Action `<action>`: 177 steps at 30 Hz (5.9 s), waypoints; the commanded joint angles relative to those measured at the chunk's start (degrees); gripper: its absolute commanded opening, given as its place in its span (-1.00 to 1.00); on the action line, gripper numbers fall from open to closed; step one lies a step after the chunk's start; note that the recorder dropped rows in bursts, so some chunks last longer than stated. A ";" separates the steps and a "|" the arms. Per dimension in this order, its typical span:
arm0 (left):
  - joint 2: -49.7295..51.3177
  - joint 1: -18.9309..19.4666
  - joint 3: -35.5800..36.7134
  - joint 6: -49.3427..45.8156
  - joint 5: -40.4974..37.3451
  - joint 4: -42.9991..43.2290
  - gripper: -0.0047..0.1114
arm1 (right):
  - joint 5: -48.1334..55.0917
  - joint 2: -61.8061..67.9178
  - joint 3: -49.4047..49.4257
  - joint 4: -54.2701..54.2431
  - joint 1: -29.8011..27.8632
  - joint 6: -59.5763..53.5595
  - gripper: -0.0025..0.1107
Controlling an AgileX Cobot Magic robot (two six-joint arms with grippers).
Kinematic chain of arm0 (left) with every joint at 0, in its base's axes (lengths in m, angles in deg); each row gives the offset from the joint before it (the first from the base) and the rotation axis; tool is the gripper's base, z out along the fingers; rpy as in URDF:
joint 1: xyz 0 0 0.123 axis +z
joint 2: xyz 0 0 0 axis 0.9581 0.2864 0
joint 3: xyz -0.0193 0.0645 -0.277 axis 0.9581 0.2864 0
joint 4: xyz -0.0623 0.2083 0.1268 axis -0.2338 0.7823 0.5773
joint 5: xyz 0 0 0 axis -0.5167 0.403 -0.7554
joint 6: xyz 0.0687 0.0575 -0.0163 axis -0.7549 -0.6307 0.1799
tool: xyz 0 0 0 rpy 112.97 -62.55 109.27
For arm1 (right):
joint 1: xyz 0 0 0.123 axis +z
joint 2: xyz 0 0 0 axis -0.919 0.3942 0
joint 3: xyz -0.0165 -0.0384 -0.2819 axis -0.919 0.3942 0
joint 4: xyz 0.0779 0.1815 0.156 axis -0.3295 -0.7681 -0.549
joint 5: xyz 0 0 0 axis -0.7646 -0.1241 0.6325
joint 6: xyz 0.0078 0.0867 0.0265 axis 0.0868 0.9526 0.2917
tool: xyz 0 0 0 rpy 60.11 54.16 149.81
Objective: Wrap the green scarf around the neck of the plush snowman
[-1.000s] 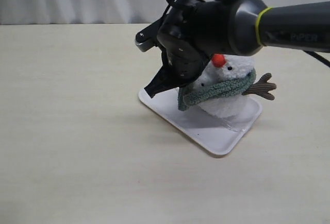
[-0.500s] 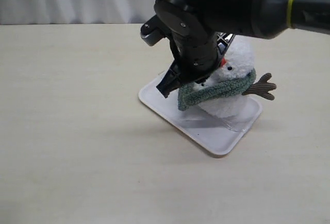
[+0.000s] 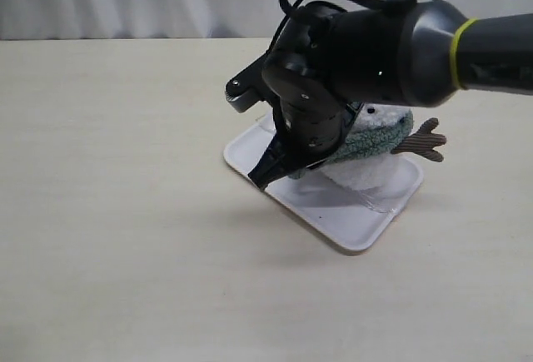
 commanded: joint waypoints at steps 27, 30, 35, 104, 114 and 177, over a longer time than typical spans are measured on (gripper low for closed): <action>-0.11 0.22 0.14 0.14 0.44 -0.03 -0.92 | 2.34 -7.37 0.28 -0.74 -1.18 0.98 -0.88; -0.11 0.22 0.14 0.14 0.44 -0.03 -0.92 | 4.75 -10.71 0.62 -0.09 -1.18 0.41 -0.88; -0.11 0.22 0.14 0.14 0.44 -0.03 -0.92 | 7.80 -14.38 5.81 7.01 -1.29 3.98 -0.88; -0.11 0.22 0.14 0.14 0.44 -0.03 -0.92 | -45.67 -11.03 23.91 -1.97 -31.85 24.07 -0.88; -0.11 0.22 0.14 0.14 0.44 -0.03 -0.92 | -37.08 -18.72 23.91 -1.97 -31.85 20.27 -0.88; -0.11 0.22 0.14 0.14 0.44 -0.03 -0.92 | -9.84 -102.62 23.91 -33.64 -31.85 -29.92 -0.88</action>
